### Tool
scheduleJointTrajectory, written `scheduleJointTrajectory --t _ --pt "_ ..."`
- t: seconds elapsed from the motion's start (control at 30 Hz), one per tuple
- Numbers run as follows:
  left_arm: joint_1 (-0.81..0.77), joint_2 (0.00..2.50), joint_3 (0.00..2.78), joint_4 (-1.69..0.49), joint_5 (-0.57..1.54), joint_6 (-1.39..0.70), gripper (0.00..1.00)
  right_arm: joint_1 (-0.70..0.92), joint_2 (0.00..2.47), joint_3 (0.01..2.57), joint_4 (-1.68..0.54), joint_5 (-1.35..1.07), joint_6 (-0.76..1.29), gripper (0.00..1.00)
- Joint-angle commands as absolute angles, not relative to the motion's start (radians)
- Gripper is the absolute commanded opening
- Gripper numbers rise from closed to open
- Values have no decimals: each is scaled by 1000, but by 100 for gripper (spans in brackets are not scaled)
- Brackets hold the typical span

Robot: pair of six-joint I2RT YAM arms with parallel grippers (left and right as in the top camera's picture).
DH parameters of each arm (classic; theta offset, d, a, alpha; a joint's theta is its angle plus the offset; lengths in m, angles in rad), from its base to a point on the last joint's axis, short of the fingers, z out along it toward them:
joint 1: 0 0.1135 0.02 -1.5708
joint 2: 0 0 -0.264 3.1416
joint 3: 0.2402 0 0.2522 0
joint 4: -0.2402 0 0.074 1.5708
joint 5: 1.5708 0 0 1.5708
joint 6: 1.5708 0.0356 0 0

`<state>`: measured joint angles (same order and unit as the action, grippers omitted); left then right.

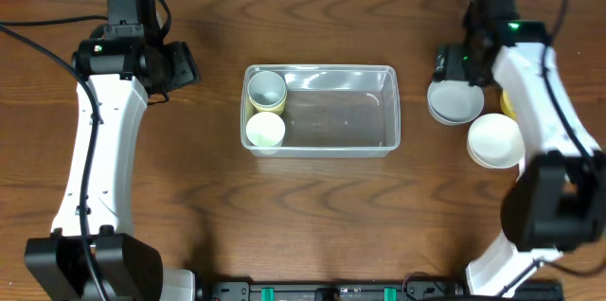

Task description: Pack container

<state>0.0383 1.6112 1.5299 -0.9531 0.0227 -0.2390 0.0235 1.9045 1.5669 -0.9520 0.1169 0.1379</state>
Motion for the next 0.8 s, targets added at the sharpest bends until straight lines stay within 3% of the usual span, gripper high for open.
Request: scheduleJointTrajectory --t 0.0,0.53,0.77 --pt "40 1616 1526 -953 27 -250 68 64 1937 1569 -945 120 133 94" --pt "40 1616 1526 -953 27 -249 68 80 2096 1568 -920 124 171 91" --pt "40 1616 1526 -953 27 -249 68 80 2114 1567 -916 124 171 71"
